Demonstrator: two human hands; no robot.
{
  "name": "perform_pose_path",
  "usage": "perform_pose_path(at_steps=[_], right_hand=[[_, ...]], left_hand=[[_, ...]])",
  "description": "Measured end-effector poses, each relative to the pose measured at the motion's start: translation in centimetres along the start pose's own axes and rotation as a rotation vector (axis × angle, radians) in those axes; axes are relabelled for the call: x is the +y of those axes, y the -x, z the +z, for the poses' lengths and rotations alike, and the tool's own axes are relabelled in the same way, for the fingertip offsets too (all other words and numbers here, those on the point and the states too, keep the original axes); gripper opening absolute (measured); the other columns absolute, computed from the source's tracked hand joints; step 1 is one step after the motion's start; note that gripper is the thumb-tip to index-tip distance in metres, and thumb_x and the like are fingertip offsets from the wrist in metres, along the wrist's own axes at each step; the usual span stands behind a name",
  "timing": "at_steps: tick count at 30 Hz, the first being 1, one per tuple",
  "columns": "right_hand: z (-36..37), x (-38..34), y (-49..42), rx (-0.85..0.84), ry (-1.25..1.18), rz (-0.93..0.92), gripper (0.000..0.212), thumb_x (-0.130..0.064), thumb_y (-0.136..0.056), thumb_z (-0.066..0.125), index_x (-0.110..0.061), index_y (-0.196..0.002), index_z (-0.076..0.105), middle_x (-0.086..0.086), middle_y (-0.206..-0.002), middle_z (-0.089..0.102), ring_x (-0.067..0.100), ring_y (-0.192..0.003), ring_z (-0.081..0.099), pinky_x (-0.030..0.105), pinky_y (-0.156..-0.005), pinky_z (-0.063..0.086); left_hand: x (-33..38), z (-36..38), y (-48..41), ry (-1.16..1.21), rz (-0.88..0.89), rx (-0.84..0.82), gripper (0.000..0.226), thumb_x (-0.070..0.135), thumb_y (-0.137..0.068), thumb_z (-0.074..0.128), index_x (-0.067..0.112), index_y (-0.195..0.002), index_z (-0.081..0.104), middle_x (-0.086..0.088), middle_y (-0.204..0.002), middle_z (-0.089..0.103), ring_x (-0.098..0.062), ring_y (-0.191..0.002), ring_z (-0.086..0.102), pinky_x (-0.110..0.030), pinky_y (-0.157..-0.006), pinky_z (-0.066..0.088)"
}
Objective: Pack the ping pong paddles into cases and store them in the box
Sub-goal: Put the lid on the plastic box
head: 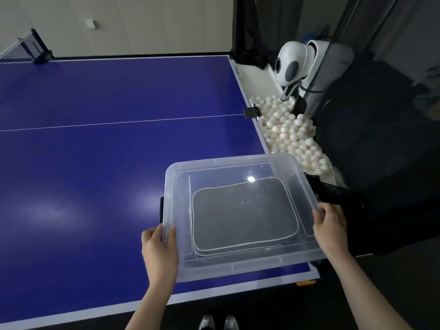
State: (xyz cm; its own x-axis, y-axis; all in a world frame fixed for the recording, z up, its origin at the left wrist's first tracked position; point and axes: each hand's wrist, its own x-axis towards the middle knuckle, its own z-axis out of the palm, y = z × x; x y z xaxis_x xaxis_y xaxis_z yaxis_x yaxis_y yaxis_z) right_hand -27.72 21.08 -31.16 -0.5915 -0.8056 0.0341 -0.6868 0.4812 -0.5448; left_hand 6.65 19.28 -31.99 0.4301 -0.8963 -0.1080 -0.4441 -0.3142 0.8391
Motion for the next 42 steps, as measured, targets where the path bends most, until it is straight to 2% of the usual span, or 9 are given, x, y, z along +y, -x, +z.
perform_pose_path(at_steps=[8,11,16,20,22,27,32,37,42], right_hand=[[0.2,0.2,-0.3,-0.034,-0.001,0.007,0.029,-0.017,-0.098,0.047,-0.003,-0.123,0.054,0.018,-0.127,0.047,0.032,-0.108,0.055,0.031,-0.078,0.041],[0.1,0.2,-1.1,-0.079,-0.057,0.046,0.028,-0.014,-0.096,0.051,-0.002,-0.121,0.054,0.018,-0.126,0.049,0.032,-0.110,0.053,0.031,-0.081,0.040],[-0.5,0.7,-4.0,-0.200,-0.183,0.254,0.040,-0.012,-0.088,0.063,-0.006,-0.126,0.053,0.018,-0.130,0.050,0.029,-0.107,0.054,0.037,-0.089,0.046],[-0.2,0.1,-5.5,-0.316,-0.285,0.360,0.075,-0.020,-0.088,0.065,-0.014,-0.149,0.023,0.013,-0.151,0.033,0.033,-0.133,0.040,0.043,-0.103,0.037],[0.3,0.0,-6.0,-0.377,-0.359,0.391,0.078,-0.031,-0.089,0.064,-0.013,-0.151,0.020,0.011,-0.154,0.031,0.032,-0.136,0.037,0.045,-0.109,0.035],[0.9,0.2,-6.0,-0.373,-0.465,0.377,0.063,-0.031,-0.086,0.070,-0.006,-0.138,0.045,0.013,-0.138,0.052,0.030,-0.124,0.051,0.047,-0.107,0.040],[1.0,0.1,-5.3,-0.238,-0.310,0.306,0.065,-0.037,-0.083,0.071,-0.003,-0.134,0.050,0.018,-0.134,0.053,0.035,-0.121,0.052,0.048,-0.102,0.044],[0.8,-0.6,-4.6,-0.075,-0.173,0.201,0.072,-0.034,-0.081,0.073,-0.001,-0.138,0.045,0.023,-0.141,0.037,0.038,-0.129,0.040,0.045,-0.107,0.035],[0.9,-0.7,-4.4,-0.102,-0.135,0.177,0.059,-0.035,-0.087,0.067,0.001,-0.131,0.053,0.024,-0.131,0.055,0.040,-0.123,0.049,0.046,-0.101,0.042]], left_hand=[[-0.2,0.4,-0.3,-0.036,-0.029,-0.022,0.037,0.029,-0.094,0.058,0.003,-0.120,0.058,-0.008,-0.119,0.049,-0.021,-0.095,0.051,-0.033,-0.083,0.044],[-0.1,0.3,-0.9,-0.048,-0.077,-0.039,0.035,0.030,-0.091,0.062,0.009,-0.118,0.055,-0.008,-0.118,0.048,-0.027,-0.105,0.051,-0.045,-0.093,0.046],[-0.5,-0.5,-3.3,-0.001,-0.310,-0.096,0.069,0.029,-0.079,0.076,0.016,-0.137,0.040,-0.010,-0.142,0.033,-0.033,-0.128,0.038,-0.052,-0.107,0.034],[-0.5,-1.0,-5.4,0.277,-0.496,-0.309,0.083,0.017,-0.079,0.076,0.013,-0.147,0.027,-0.011,-0.139,0.045,-0.031,-0.112,0.051,-0.043,-0.098,0.039],[-0.4,-1.2,-6.0,0.247,-0.524,-0.418,0.069,0.018,-0.079,0.076,0.006,-0.138,0.042,-0.012,-0.122,0.059,-0.032,-0.101,0.058,-0.044,-0.093,0.048],[-0.6,-1.1,-5.9,0.246,-0.443,-0.413,0.037,0.019,-0.077,0.078,0.005,-0.108,0.064,-0.012,-0.093,0.072,-0.031,-0.084,0.069,-0.041,-0.073,0.057],[-0.2,-0.7,-4.3,0.017,-0.229,-0.187,0.050,0.034,-0.076,0.079,0.016,-0.117,0.057,0.003,-0.097,0.062,-0.021,-0.091,0.060,-0.036,-0.077,0.049],[0.3,-0.1,-2.7,-0.109,-0.014,-0.048,0.049,0.033,-0.082,0.073,0.010,-0.121,0.055,-0.003,-0.106,0.052,-0.019,-0.089,0.050,-0.034,-0.077,0.043],[0.3,0.6,-1.9,-0.174,0.084,-0.019,0.040,0.027,-0.089,0.066,0.003,-0.119,0.054,-0.002,-0.102,0.041,-0.025,-0.091,0.049,-0.032,-0.076,0.041]])
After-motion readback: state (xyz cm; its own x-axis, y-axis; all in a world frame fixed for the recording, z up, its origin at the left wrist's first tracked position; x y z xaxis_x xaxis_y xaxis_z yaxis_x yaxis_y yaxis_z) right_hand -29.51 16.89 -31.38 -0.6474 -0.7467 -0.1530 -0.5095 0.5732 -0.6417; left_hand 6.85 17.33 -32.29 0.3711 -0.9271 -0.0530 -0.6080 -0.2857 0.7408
